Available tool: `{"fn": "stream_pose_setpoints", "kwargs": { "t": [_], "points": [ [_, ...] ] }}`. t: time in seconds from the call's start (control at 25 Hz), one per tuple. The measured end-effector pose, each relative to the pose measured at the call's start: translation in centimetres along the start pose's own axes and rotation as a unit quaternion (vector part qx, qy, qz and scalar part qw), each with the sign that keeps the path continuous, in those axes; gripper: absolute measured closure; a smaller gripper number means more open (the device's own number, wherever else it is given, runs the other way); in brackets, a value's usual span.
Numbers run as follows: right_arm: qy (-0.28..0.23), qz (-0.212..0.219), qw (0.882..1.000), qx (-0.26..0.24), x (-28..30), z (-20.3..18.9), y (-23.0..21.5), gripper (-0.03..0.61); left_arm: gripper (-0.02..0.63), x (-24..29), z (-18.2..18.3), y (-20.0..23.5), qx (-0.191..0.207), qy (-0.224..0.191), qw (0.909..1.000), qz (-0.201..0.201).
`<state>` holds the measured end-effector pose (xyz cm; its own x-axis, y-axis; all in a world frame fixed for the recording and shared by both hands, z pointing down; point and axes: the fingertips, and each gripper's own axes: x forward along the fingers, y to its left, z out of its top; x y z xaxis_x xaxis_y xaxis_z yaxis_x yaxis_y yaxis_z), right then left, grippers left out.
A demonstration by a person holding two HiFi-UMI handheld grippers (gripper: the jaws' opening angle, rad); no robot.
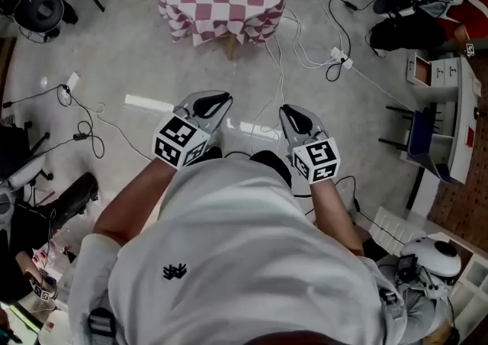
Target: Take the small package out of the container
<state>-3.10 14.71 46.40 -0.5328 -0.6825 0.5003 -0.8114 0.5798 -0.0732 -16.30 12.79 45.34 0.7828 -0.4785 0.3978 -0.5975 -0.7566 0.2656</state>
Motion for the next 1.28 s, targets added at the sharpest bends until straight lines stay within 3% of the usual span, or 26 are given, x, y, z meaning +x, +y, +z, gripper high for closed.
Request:
{"fn": "stream_pose_setpoints", "kwargs": {
  "t": [0.28, 0.6, 0.92, 1.04, 1.28],
  "points": [
    [0.012, 0.003, 1.000, -0.020, 4.3, 2.5, -0.5, 0.565, 0.549, 0.4, 0.8, 4.3, -0.019, -0.011, 0.9998, 0.001],
    [0.023, 0.030, 0.999, -0.031, 10.3, 4.5, -6.8, 0.565, 0.549, 3.1, 2.6, 10.2, -0.030, -0.009, 0.9984, 0.047],
    [0.009, 0.103, 0.994, -0.044, 15.2, 9.1, -12.8, 0.565, 0.535, 10.4, 6.5, 16.2, -0.054, 0.005, 0.9939, 0.096],
    [0.003, 0.112, 0.992, -0.053, 16.0, 10.2, -16.0, 0.565, 0.532, 14.4, 7.8, 18.1, -0.050, 0.016, 0.9929, 0.107],
    [-0.007, 0.111, 0.993, -0.024, 16.2, 10.0, -22.2, 0.565, 0.520, 21.1, 9.7, 21.4, -0.036, 0.050, 0.9894, 0.132]
  ]
}}
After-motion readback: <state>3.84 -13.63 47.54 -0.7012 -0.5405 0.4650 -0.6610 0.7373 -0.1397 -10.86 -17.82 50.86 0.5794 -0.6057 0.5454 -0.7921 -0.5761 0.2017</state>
